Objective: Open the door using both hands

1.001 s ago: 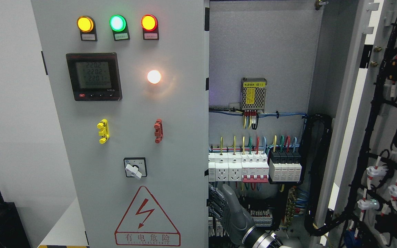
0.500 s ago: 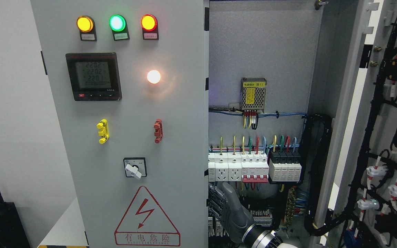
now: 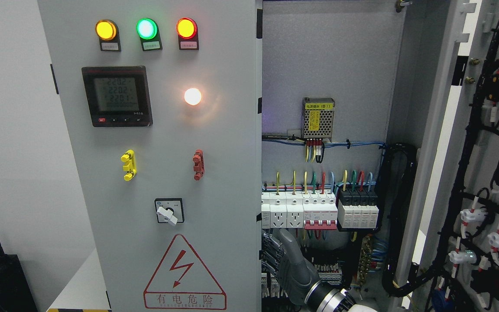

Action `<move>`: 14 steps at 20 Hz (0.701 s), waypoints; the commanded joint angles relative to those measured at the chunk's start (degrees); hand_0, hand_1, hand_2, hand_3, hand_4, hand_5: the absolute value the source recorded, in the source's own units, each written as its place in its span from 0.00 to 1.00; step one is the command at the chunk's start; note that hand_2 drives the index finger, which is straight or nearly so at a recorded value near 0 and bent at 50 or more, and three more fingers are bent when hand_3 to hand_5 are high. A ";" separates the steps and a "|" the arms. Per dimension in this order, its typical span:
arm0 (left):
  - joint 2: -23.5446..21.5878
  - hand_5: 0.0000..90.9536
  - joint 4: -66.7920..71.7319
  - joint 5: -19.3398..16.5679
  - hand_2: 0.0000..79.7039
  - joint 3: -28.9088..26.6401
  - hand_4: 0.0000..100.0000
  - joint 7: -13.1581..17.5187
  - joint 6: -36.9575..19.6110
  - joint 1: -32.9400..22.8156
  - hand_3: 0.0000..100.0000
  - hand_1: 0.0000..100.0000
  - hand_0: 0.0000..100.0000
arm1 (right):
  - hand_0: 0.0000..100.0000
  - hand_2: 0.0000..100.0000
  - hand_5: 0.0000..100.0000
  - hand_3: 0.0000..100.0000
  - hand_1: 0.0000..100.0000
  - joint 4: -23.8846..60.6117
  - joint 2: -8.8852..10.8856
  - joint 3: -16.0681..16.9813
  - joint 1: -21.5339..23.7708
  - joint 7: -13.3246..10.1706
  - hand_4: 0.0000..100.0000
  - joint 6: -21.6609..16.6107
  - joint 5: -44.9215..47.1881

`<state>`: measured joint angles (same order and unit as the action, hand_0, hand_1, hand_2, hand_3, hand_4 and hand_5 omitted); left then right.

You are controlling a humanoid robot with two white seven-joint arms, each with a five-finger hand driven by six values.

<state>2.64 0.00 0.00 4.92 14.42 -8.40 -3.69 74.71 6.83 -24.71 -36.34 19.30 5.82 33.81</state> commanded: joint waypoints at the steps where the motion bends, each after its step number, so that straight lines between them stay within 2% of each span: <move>1: 0.00 0.00 -1.05 -1.40 0.00 0.00 0.03 0.00 -0.03 0.00 0.00 0.00 0.00 | 0.00 0.00 0.00 0.00 0.00 -0.88 0.03 0.10 -0.13 0.38 0.00 -0.02 0.03; 3: 0.00 0.00 -1.05 -1.40 0.00 0.00 0.03 0.00 -0.03 0.00 0.00 0.00 0.00 | 0.00 0.00 0.00 0.00 0.00 -0.88 0.03 0.02 -0.22 1.52 0.00 0.07 0.03; 14: 0.00 0.00 -1.05 -1.40 0.00 0.00 0.03 0.00 -0.03 0.00 0.00 0.00 0.00 | 0.00 0.00 0.00 0.00 0.00 -0.88 0.03 0.02 -0.49 2.14 0.00 0.07 1.25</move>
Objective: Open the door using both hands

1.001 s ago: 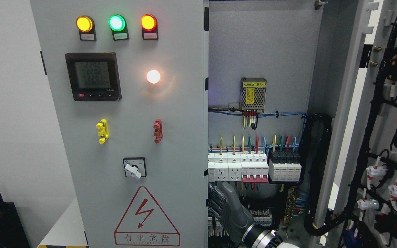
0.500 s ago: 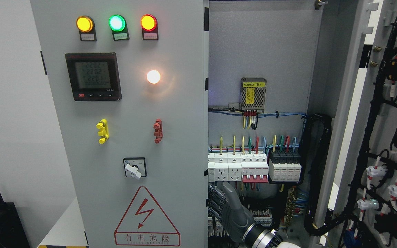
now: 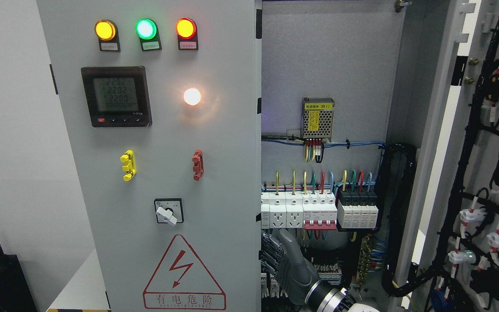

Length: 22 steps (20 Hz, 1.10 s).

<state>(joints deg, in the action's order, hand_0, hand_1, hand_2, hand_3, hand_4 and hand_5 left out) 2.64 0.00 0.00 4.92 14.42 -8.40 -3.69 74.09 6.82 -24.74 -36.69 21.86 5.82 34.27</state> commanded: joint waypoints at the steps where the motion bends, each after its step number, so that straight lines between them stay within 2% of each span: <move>1: 0.00 0.00 -1.05 -1.40 0.00 0.00 0.03 0.00 -0.04 0.00 0.00 0.00 0.00 | 0.00 0.00 0.00 0.00 0.00 -0.26 0.03 0.05 -0.14 -0.42 0.00 -0.02 0.80; 5: 0.00 0.00 -1.05 -1.40 0.00 0.00 0.03 0.00 -0.04 0.00 0.00 0.00 0.00 | 0.00 0.00 0.00 0.00 0.00 -0.18 0.03 0.13 -0.05 -0.42 0.00 -0.02 0.80; 10: 0.00 0.00 -1.05 -1.40 0.00 0.00 0.03 0.00 -0.04 0.00 0.00 0.00 0.00 | 0.00 0.00 0.00 0.00 0.00 0.53 -0.06 0.05 0.48 1.34 0.00 -0.02 0.89; 16: 0.00 0.00 -1.05 -1.40 0.00 0.00 0.03 0.00 -0.04 0.00 0.00 0.00 0.00 | 0.00 0.00 0.00 0.00 0.00 2.46 -0.14 -0.30 1.44 1.52 0.00 -0.02 1.06; 19: 0.00 0.00 -1.05 -1.40 0.00 0.00 0.03 0.00 -0.04 0.00 0.00 0.00 0.00 | 0.00 0.00 0.00 0.00 0.00 3.25 -0.06 -0.74 1.71 1.52 0.00 0.07 5.01; 22: 0.00 0.00 -1.05 -1.40 0.00 0.00 0.03 0.00 -0.04 0.00 0.00 0.00 0.00 | 0.00 0.00 0.00 0.00 0.00 3.34 -0.06 -1.27 1.71 1.52 0.00 0.07 5.20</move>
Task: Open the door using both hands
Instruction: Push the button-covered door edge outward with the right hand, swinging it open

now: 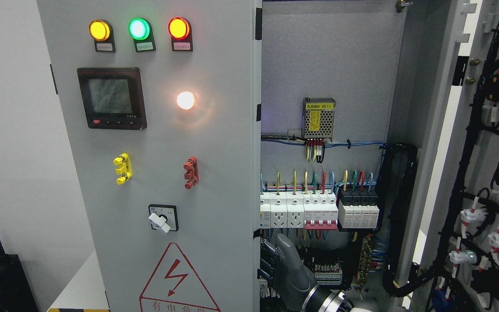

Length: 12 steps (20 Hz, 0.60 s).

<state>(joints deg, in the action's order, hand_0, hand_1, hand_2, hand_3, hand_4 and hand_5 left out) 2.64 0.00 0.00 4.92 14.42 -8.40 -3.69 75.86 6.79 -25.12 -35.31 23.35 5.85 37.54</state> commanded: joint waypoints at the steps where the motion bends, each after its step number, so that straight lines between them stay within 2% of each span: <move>1: 0.00 0.00 -1.05 -1.40 0.00 0.00 0.03 -0.01 -0.03 0.00 0.00 0.00 0.00 | 0.00 0.00 0.00 0.00 0.00 1.57 -0.02 -0.98 0.25 0.03 0.00 0.04 2.01; 6: 0.00 0.00 -1.05 -1.40 0.00 0.00 0.03 -0.01 -0.03 0.00 0.00 0.00 0.00 | 0.00 0.00 0.00 0.00 0.00 1.66 -0.02 -2.38 -0.02 0.03 0.00 0.04 2.01; 9: 0.00 0.00 -1.05 -1.40 0.00 0.00 0.03 -0.01 -0.03 0.00 0.00 0.00 0.00 | 0.00 0.00 0.00 0.00 0.00 2.10 -0.11 -3.26 -0.02 1.43 0.00 0.04 2.01; 12: 0.00 0.00 -1.05 -1.40 0.00 0.00 0.03 -0.01 -0.03 0.00 0.00 0.00 0.00 | 0.00 0.00 0.00 0.00 0.00 2.19 -0.11 -3.62 -0.11 1.61 0.00 -0.05 2.01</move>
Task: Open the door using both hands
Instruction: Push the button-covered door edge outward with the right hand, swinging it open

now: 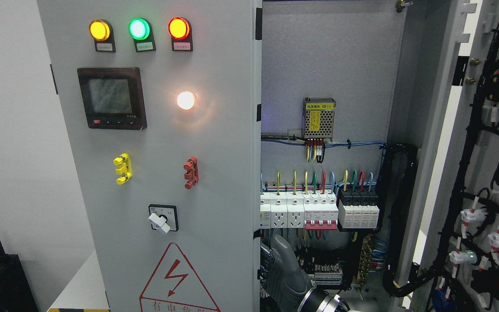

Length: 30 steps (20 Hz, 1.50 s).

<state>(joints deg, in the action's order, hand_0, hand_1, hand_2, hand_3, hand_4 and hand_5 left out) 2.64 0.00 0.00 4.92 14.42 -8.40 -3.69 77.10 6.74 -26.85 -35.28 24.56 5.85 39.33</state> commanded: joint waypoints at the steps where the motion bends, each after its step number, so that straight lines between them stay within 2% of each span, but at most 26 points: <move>1: 0.00 0.00 -1.05 -1.40 0.00 0.00 0.03 0.00 -0.03 0.00 0.00 0.00 0.00 | 0.00 0.00 0.00 0.00 0.00 0.94 -0.06 -1.98 -0.14 0.92 0.00 -0.05 0.22; 9: 0.00 0.00 -1.05 -1.40 0.00 0.00 0.03 0.00 -0.03 0.00 0.00 0.00 0.00 | 0.00 0.00 0.00 0.00 0.00 3.84 -0.41 -1.98 -0.06 1.28 0.00 0.04 0.40; 30: 0.00 0.00 -1.05 -1.40 0.00 0.00 0.03 0.00 -0.03 0.00 0.00 0.00 0.00 | 0.00 0.00 0.00 0.00 0.00 10.26 -0.77 -6.46 1.96 1.28 0.00 -0.05 2.68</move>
<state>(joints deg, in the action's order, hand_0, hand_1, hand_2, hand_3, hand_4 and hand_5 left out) 2.64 0.00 0.00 4.92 14.42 -8.41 -3.69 84.69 6.13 -31.27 -33.75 26.09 5.85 41.83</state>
